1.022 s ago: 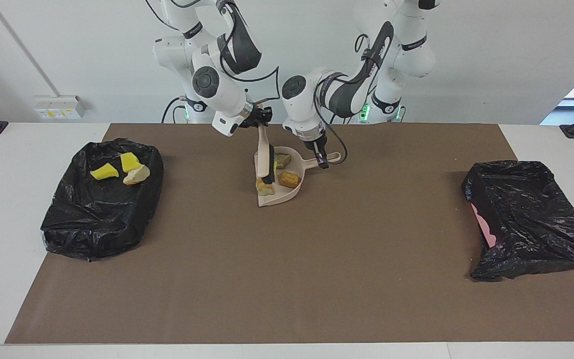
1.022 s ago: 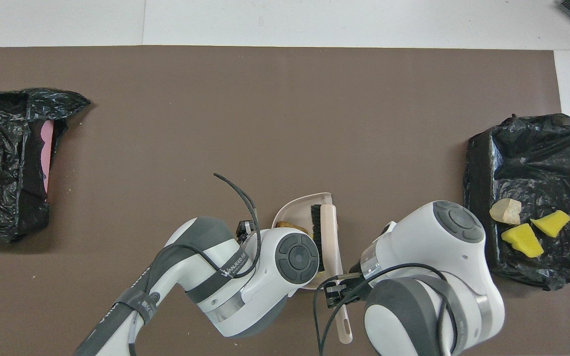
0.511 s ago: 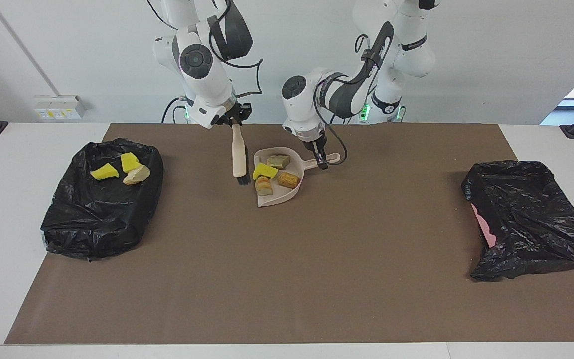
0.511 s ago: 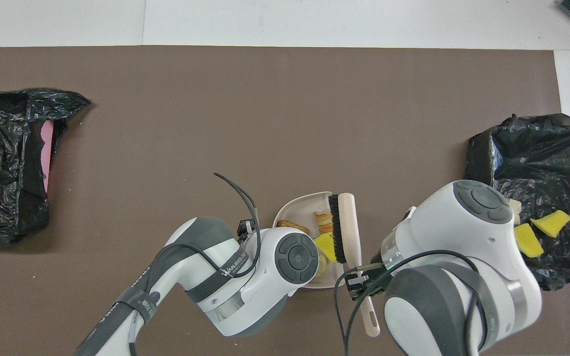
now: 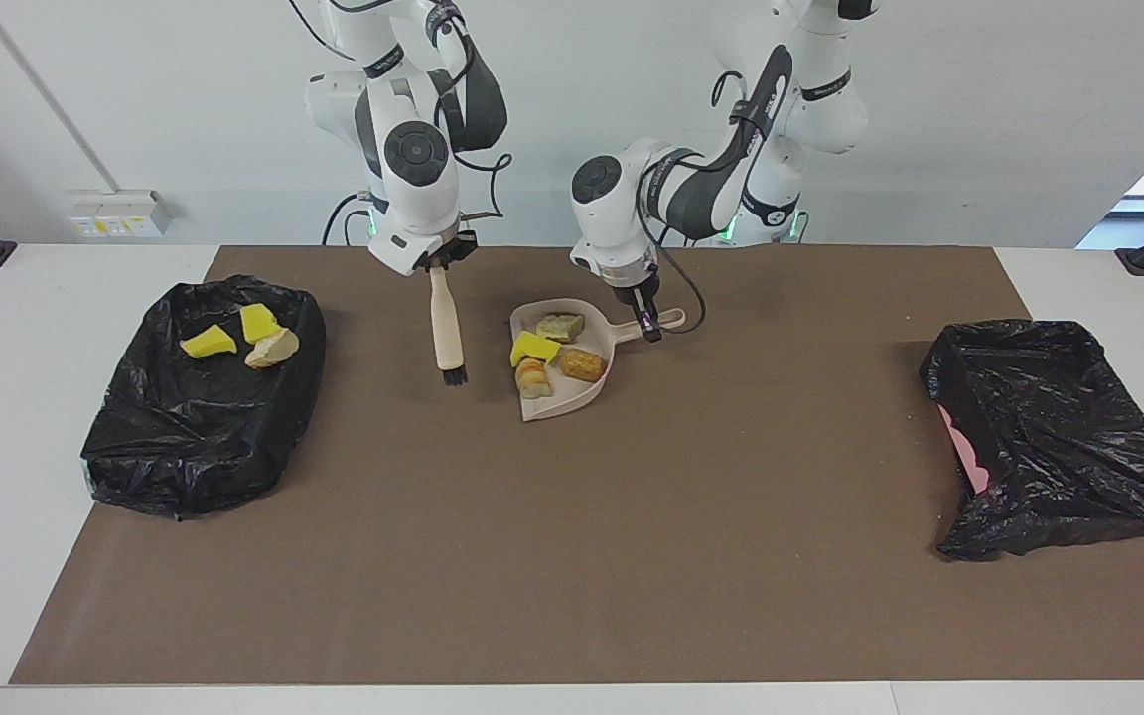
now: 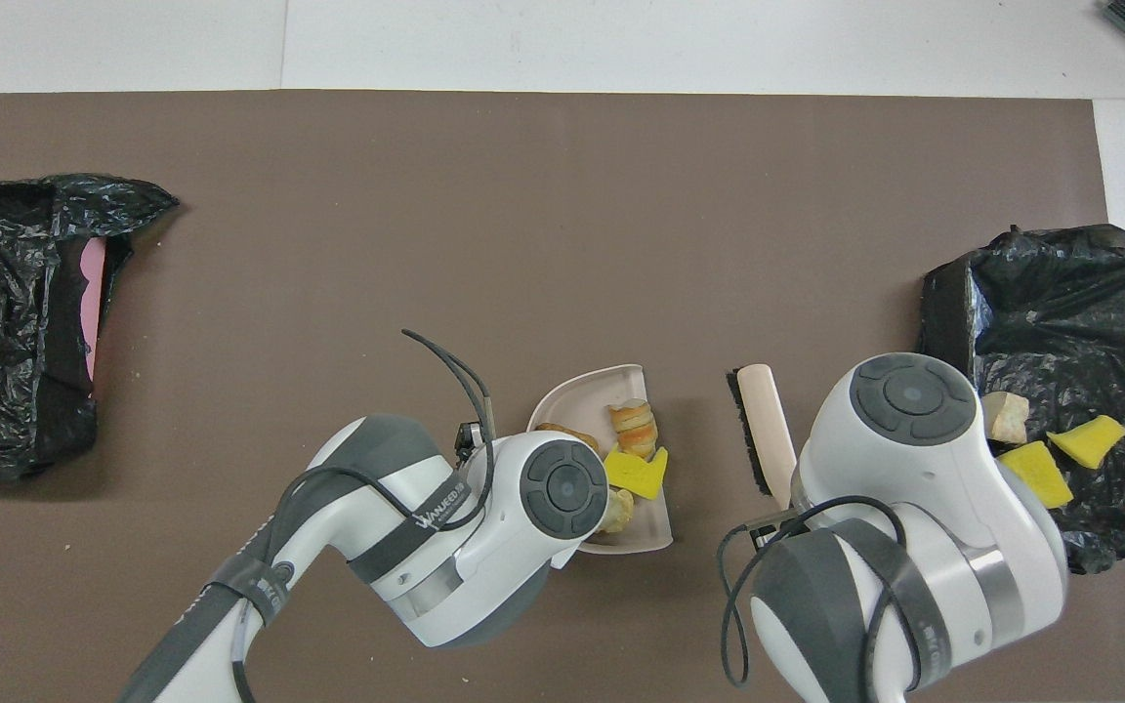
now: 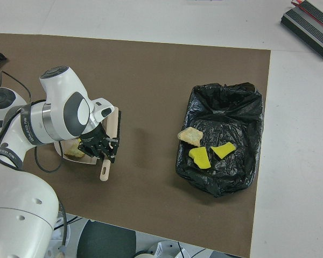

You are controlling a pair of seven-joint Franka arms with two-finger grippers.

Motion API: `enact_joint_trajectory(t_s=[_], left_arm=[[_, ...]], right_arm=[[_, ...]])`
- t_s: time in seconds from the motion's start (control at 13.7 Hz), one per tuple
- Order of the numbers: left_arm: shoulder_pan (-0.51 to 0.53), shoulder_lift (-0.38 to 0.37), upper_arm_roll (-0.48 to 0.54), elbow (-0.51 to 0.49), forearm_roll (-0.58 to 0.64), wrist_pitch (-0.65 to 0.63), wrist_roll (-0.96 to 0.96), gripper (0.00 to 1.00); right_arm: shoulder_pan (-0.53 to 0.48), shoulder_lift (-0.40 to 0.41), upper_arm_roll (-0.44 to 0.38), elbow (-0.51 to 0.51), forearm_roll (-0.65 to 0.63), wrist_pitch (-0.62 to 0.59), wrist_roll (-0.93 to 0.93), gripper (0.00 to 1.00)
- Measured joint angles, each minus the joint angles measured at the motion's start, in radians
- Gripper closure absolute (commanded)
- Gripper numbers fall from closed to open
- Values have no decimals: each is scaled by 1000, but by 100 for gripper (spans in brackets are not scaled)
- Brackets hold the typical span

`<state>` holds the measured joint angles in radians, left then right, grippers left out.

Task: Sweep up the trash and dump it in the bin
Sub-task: 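Brush the last pieces into the dustpan held by the left gripper, then carry the loaded dustpan with the left gripper to the black bag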

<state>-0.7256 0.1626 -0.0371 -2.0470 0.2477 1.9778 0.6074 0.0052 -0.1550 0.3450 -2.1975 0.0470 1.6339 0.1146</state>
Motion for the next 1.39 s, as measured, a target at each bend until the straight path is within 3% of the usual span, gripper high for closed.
enact_joint_trajectory(t_s=[0.36, 0.66, 1.02, 1.39], left_arm=[[115, -76, 6, 3, 1, 1, 168, 100], [252, -153, 11, 3, 3, -9, 313, 100], [569, -276, 23, 4, 5, -49, 531, 100], [874, -287, 28, 37, 4, -54, 614, 100]], right_arm=[[2, 0, 0, 0, -1, 1, 7, 100], [70, -6, 4, -18, 85, 23, 171, 100], [307, 25, 14, -48, 208, 163, 458, 100], [450, 107, 15, -84, 211, 287, 542, 100]])
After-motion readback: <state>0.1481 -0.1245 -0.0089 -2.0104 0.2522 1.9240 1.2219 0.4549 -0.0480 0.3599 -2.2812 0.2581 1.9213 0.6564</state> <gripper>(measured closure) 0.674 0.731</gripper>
